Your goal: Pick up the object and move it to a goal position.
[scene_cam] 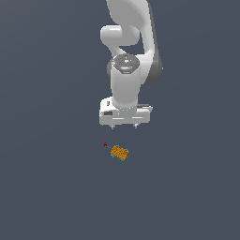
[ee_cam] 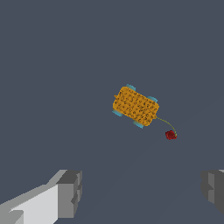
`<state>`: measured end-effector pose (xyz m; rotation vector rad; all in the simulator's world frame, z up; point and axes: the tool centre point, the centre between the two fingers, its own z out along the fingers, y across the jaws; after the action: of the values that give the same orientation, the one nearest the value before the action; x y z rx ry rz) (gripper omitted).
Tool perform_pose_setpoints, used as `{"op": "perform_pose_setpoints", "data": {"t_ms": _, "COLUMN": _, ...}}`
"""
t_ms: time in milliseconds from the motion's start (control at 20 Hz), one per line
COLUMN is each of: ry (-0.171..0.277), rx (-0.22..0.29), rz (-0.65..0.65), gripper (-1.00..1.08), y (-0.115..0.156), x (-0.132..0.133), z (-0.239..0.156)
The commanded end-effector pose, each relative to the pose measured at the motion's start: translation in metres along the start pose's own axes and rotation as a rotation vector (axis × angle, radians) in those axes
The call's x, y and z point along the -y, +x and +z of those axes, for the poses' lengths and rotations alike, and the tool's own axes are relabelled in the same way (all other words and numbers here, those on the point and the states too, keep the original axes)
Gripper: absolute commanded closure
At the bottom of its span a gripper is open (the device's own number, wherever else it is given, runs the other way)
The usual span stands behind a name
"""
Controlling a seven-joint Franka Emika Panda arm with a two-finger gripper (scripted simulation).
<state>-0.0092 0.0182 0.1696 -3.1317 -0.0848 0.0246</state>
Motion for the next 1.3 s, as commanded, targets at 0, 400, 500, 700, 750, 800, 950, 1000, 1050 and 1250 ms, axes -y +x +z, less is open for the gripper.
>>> {"op": "perform_pose_setpoints", "data": {"t_ms": 0, "ry": -0.002, "rx": 0.0, "rz": -0.031, "gripper": -0.92, "y": 0.002, "x": -0.002, "z": 0.003}}
{"op": "perform_pose_setpoints", "data": {"t_ms": 400, "ry": -0.009, "rx": 0.0, "rz": -0.191, "gripper": -0.92, "y": 0.009, "x": -0.009, "z": 0.018}}
{"op": "perform_pose_setpoints", "data": {"t_ms": 500, "ry": -0.011, "rx": 0.001, "rz": -0.244, "gripper": -0.92, "y": 0.012, "x": -0.012, "z": 0.023}}
{"op": "perform_pose_setpoints", "data": {"t_ms": 700, "ry": -0.015, "rx": 0.001, "rz": -0.351, "gripper": -0.92, "y": 0.016, "x": -0.017, "z": 0.033}}
{"op": "perform_pose_setpoints", "data": {"t_ms": 750, "ry": -0.015, "rx": 0.001, "rz": -0.378, "gripper": -0.92, "y": 0.018, "x": -0.018, "z": 0.035}}
{"op": "perform_pose_setpoints", "data": {"t_ms": 800, "ry": -0.016, "rx": 0.001, "rz": -0.404, "gripper": -0.92, "y": 0.019, "x": -0.02, "z": 0.038}}
{"op": "perform_pose_setpoints", "data": {"t_ms": 950, "ry": -0.017, "rx": 0.001, "rz": -0.484, "gripper": -0.92, "y": 0.022, "x": -0.023, "z": 0.045}}
{"op": "perform_pose_setpoints", "data": {"t_ms": 1000, "ry": -0.018, "rx": 0.001, "rz": -0.511, "gripper": -0.92, "y": 0.023, "x": -0.025, "z": 0.048}}
{"op": "perform_pose_setpoints", "data": {"t_ms": 1050, "ry": -0.018, "rx": 0.001, "rz": -0.537, "gripper": -0.92, "y": 0.024, "x": -0.026, "z": 0.051}}
{"op": "perform_pose_setpoints", "data": {"t_ms": 1250, "ry": -0.019, "rx": 0.001, "rz": -0.644, "gripper": -0.92, "y": 0.028, "x": -0.031, "z": 0.061}}
